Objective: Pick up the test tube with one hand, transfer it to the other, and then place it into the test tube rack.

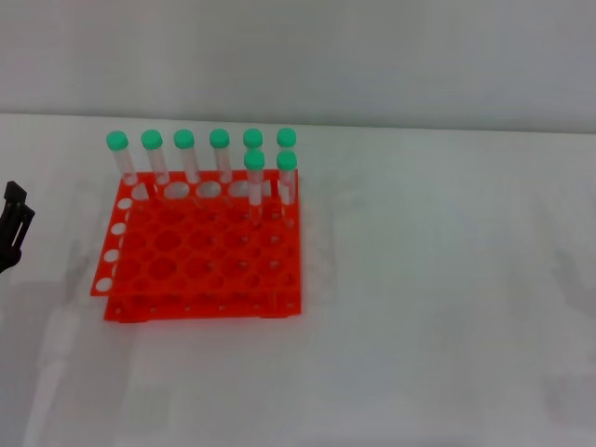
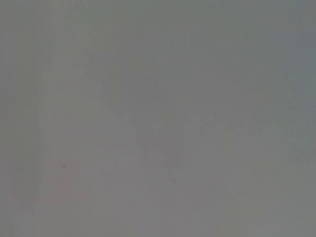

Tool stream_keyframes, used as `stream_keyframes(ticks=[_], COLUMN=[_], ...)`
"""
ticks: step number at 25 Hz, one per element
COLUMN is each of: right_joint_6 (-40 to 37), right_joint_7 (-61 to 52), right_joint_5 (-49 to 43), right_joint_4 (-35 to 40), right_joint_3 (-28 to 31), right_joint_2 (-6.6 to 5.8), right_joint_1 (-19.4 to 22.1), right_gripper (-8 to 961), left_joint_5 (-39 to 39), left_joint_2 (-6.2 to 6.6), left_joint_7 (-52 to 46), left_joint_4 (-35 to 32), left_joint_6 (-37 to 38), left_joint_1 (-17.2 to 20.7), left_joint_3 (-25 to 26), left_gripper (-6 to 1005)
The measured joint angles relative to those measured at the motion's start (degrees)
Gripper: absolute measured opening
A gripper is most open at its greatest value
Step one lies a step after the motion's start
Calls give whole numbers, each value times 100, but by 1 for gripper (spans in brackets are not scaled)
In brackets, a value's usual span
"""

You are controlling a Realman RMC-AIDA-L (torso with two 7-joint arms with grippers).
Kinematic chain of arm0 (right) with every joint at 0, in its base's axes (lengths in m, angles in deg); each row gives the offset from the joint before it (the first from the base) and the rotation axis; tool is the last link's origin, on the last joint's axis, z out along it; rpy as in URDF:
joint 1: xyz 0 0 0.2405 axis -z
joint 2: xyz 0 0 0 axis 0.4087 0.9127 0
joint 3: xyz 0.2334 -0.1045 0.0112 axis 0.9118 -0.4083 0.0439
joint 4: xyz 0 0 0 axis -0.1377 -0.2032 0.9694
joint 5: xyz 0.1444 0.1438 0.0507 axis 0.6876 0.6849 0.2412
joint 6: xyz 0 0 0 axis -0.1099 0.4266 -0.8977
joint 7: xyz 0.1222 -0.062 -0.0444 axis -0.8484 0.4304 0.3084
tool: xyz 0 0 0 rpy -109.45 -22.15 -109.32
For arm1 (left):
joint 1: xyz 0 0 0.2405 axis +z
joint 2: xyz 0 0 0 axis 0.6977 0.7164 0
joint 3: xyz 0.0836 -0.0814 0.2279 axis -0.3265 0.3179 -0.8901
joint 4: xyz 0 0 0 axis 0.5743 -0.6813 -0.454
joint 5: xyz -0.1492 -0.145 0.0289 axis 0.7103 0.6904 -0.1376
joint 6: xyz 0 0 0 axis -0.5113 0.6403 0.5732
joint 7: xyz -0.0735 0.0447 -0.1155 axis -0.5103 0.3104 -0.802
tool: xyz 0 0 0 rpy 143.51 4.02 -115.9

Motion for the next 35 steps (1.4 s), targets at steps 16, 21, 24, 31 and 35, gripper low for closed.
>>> stream_keyframes(ticks=[16,21,24,31,35], right_joint_6=[0,1,6,11,37], right_joint_7=[6,5,5,5,5], right_joint_5=[0,0,0,0,0], right_joint_4=[-1,-1,0,0,0], right_joint_3=[1,1,1,1,1], right_joint_2=[0,0,0,0,-5], right_joint_1=[23,20,17,13,30], right_gripper=[810,810,810,810,810], left_joint_5=[-4,-2,-1,4,6], left_joint_2=[0,0,0,-5,-8], left_joint_7=[0,0,0,0,0], left_joint_4=[0,0,0,0,0], left_joint_6=[0,-2,-5,-9,-17], left_joint_1=[0,0,0,3,8], left_joint_3=[0,0,0,0,0], left_gripper=[879,879,879,879,879])
